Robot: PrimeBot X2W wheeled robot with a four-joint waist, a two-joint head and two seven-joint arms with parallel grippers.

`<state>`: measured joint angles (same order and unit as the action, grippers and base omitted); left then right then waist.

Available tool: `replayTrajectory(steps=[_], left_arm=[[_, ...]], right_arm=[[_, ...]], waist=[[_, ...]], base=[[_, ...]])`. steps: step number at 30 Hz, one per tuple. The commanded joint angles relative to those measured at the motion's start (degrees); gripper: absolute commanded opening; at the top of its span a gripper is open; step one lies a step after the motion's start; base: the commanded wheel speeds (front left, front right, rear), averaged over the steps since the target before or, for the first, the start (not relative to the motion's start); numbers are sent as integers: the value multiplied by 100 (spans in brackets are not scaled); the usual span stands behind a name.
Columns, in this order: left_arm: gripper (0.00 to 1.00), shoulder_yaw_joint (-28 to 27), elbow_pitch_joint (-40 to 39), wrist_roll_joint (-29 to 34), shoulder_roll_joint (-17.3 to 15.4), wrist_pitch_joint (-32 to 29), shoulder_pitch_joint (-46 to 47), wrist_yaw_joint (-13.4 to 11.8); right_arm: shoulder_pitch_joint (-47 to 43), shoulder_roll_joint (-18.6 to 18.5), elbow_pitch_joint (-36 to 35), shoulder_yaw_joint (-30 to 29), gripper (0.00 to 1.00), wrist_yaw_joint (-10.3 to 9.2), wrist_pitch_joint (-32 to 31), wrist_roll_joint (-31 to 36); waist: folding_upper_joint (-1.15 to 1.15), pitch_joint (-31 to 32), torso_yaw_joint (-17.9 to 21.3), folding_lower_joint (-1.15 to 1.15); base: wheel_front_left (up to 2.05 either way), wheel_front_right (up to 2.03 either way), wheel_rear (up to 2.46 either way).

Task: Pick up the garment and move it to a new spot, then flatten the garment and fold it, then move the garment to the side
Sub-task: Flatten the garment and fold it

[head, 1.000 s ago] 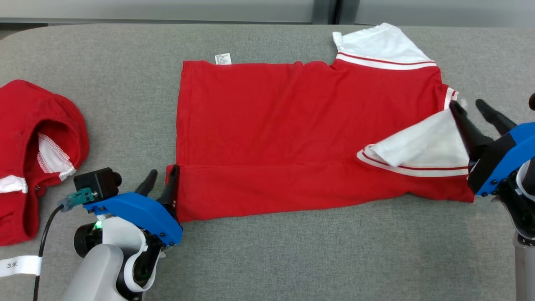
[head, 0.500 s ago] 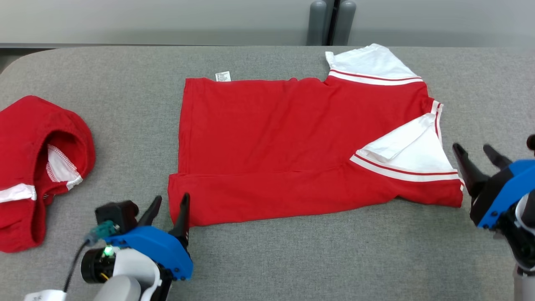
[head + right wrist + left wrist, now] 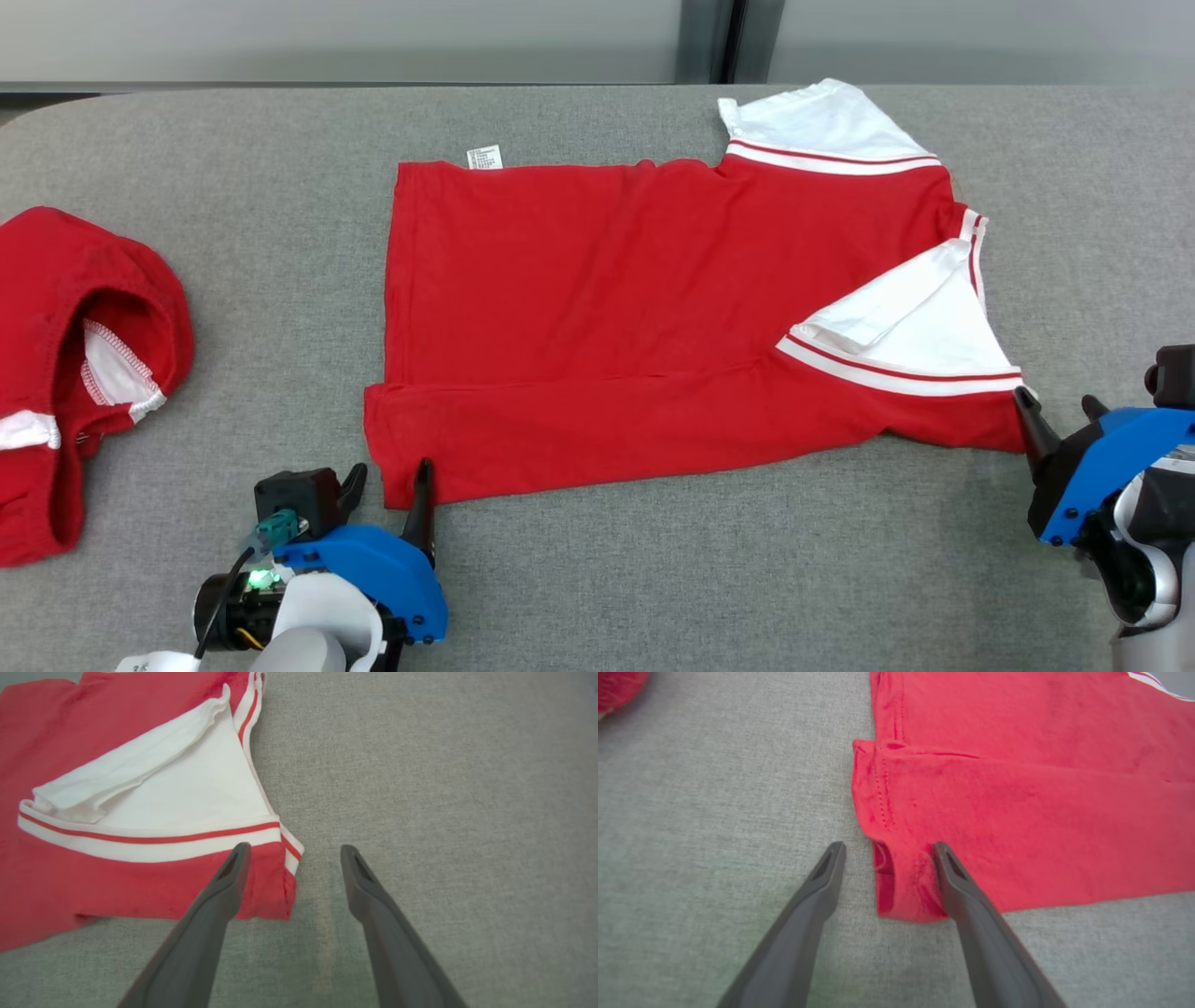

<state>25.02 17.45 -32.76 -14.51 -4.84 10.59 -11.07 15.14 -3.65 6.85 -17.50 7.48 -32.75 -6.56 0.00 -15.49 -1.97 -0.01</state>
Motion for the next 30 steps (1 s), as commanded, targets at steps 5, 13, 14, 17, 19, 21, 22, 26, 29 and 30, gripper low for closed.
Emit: replayTrajectory(steps=[5, 13, 14, 17, 19, 21, 22, 26, 29, 30], left_arm=[[100, 76, 289, -18, 48, -51, 173, 51], [35, 195, 710, -246, 161, -398, 254, 262], [6, 198, 756, -264, 175, -403, 256, 267], [0, 236, 832, -328, 210, -463, 204, 329], [0, 216, 838, -377, 184, -477, 139, 359], [0, 166, 790, -440, 155, -406, 80, 403], [0, 138, 743, -451, 121, -380, 64, 404], [0, -2, 396, -523, -65, -379, -82, 314], [0, -101, -24, -578, -261, -513, -283, 196], [0, -132, -194, -604, -329, -576, -370, 146]], right_arm=[[214, 58, 559, -65, 100, 3, -35, 80], [307, 105, 1052, 222, 0, 9, -265, -504], [286, 102, 1038, 235, 0, 9, -277, -506], [211, 78, 856, 167, 0, 5, -218, -464], [163, 74, 690, 131, 0, 3, -207, -435], [77, 74, 505, 113, 0, 3, -252, -457], [29, 72, 396, 96, 0, 3, -288, -466], [-240, 69, -27, 60, 0, 2, -520, -542], [-540, 69, -409, 32, 0, 2, -767, -620], [-646, 68, -523, 16, 0, 2, -874, -651]], waist=[[0, -80, -28, 1], [0, -129, -20, 1], [0, -118, -19, 1], [0, -51, -17, 1], [0, 9, -1, 1], [0, 89, 24, 1], [0, 128, 37, 1], [0, 300, 85, 1], [0, 418, 96, 1], [0, 449, 96, 1]], base=[[0, 0, 0], [0, 0, 0], [0, 0, 0], [0, 0, 0], [0, 0, 0], [0, 0, 0], [0, 0, 0], [0, 0, 0], [0, 0, 0], [0, 0, 0]])
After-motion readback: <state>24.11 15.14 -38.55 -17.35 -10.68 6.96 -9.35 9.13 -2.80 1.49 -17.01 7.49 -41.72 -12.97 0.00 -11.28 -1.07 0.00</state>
